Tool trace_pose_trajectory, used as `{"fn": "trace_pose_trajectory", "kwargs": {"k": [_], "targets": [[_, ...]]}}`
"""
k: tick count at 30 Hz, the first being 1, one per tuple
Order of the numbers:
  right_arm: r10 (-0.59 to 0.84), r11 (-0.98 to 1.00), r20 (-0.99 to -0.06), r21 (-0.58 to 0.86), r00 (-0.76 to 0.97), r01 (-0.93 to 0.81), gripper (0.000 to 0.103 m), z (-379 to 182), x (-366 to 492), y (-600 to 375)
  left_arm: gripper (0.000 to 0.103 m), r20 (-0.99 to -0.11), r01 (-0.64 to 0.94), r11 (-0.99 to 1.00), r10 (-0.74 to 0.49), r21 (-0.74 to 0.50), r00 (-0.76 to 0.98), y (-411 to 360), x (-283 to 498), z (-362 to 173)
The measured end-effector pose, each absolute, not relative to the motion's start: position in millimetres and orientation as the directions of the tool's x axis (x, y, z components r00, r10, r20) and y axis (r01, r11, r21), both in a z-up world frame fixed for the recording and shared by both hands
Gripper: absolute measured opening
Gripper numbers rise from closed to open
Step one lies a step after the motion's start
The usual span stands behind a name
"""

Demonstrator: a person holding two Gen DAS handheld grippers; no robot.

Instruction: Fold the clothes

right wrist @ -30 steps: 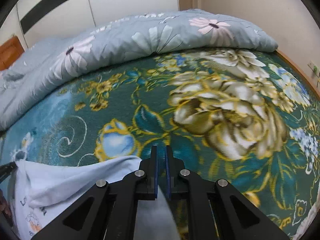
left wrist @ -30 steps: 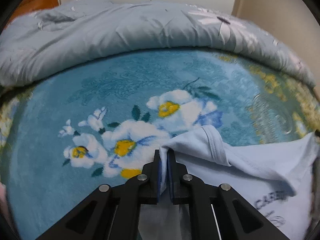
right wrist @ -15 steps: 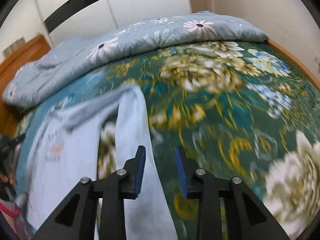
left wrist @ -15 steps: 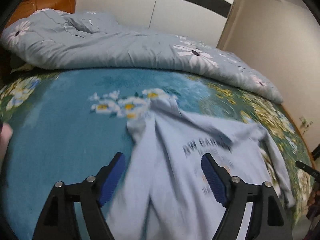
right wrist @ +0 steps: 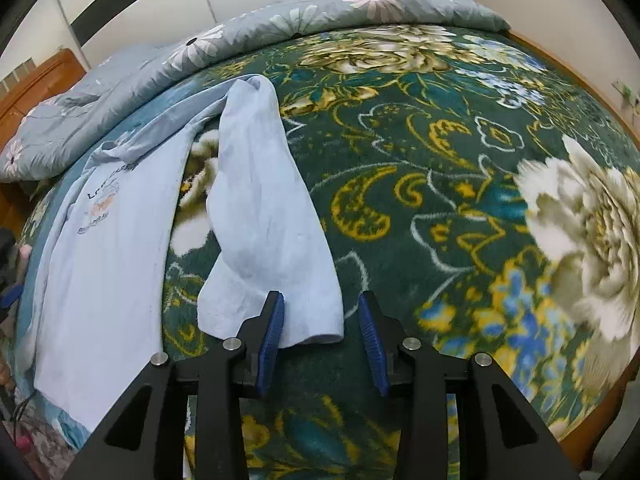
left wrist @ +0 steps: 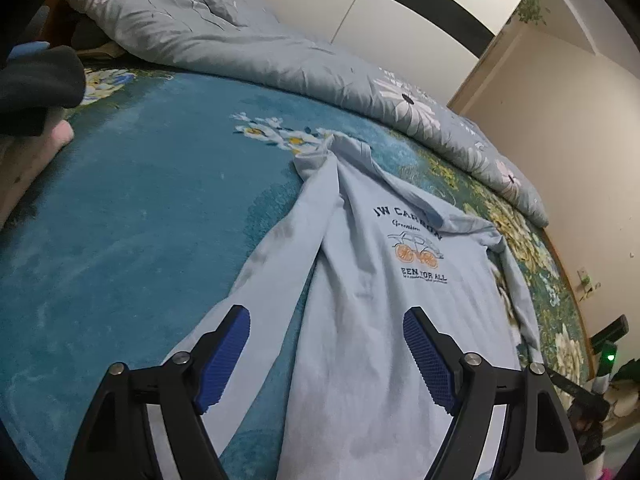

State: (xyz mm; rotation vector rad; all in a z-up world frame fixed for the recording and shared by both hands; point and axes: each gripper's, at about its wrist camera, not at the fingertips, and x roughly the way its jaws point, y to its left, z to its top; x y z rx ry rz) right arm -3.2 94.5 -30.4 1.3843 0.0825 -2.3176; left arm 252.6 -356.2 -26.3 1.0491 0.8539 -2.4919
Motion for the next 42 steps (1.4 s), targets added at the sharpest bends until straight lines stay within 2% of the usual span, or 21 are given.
{"fn": "trace_pose_trajectory", "kwargs": {"k": [2, 4, 5, 8, 10, 16, 18, 22, 26, 30, 31, 33, 34, 35, 42], "targets": [[-0.359, -0.903, -0.838, 0.200, -0.412, 0.380, 0.037, -28, -1, 95, 0.082, -0.725, 0.482, -0.779, -0.052, -0.402, -0.687, -355, 254, -24], [-0.375, -0.898, -0.831, 0.216, -0.410, 0.382, 0.008, -25, -2, 94, 0.082, -0.727, 0.482, -0.779, -0.051, -0.400, -0.685, -354, 254, -24], [-0.372, -0.898, -0.831, 0.211, -0.412, 0.387, 0.007, -23, -2, 92, 0.082, -0.729, 0.483, -0.779, -0.049, -0.400, -0.683, -354, 254, -25], [-0.345, -0.901, -0.828, 0.160, -0.441, 0.404, 0.005, -11, -6, 91, 0.082, -0.735, 0.486, -0.777, -0.044, -0.400, -0.676, -355, 254, -29], [-0.283, -0.918, -0.813, 0.076, -0.509, 0.389, 0.005, 8, -16, 98, 0.082, -0.738, 0.490, -0.776, -0.047, -0.398, -0.673, -356, 256, -30], [-0.053, -0.976, -0.740, -0.104, -0.671, 0.192, 0.005, 57, -84, 148, 0.082, -0.750, 0.513, -0.760, -0.053, -0.398, -0.660, -366, 250, -41], [0.015, -0.987, -0.729, -0.121, -0.684, 0.108, 0.005, 63, -113, 165, 0.082, -0.757, 0.522, -0.753, -0.050, -0.400, -0.652, -370, 249, -47], [0.045, -0.998, -0.766, -0.059, -0.641, 0.000, 0.005, 47, -150, 182, 0.082, -0.777, 0.544, -0.745, -0.056, -0.385, -0.627, -378, 249, -56], [0.057, -0.998, -0.792, -0.064, -0.608, -0.010, 0.005, 24, -155, 175, 0.082, -0.795, 0.562, -0.739, -0.058, -0.372, -0.603, -387, 255, -64], [0.042, -0.997, -0.791, -0.068, -0.610, 0.020, 0.005, 24, -153, 171, 0.082, -0.807, 0.571, -0.734, -0.053, -0.368, -0.588, -392, 266, -71], [0.036, -0.997, -0.788, -0.066, -0.614, 0.026, 0.007, 29, -149, 170, 0.082, -0.812, 0.571, -0.736, -0.048, -0.365, -0.581, -393, 270, -73], [0.029, -0.998, -0.772, -0.058, -0.634, 0.025, 0.021, 42, -138, 170, 0.082, -0.816, 0.564, -0.743, -0.043, -0.360, -0.577, -391, 276, -77], [0.020, -0.998, -0.760, -0.049, -0.650, 0.026, 0.040, 48, -134, 172, 0.082, -0.818, 0.558, -0.750, -0.038, -0.356, -0.573, -390, 282, -80], [-0.001, -0.999, -0.736, -0.030, -0.677, 0.033, 0.053, 59, -124, 172, 0.082, -0.821, 0.554, -0.755, -0.038, -0.350, -0.570, -388, 285, -82], [-0.164, -0.979, -0.655, 0.019, -0.738, 0.201, 0.056, 99, -50, 144, 0.082, -0.807, 0.529, -0.784, -0.060, -0.326, -0.587, -384, 326, -76]]}}
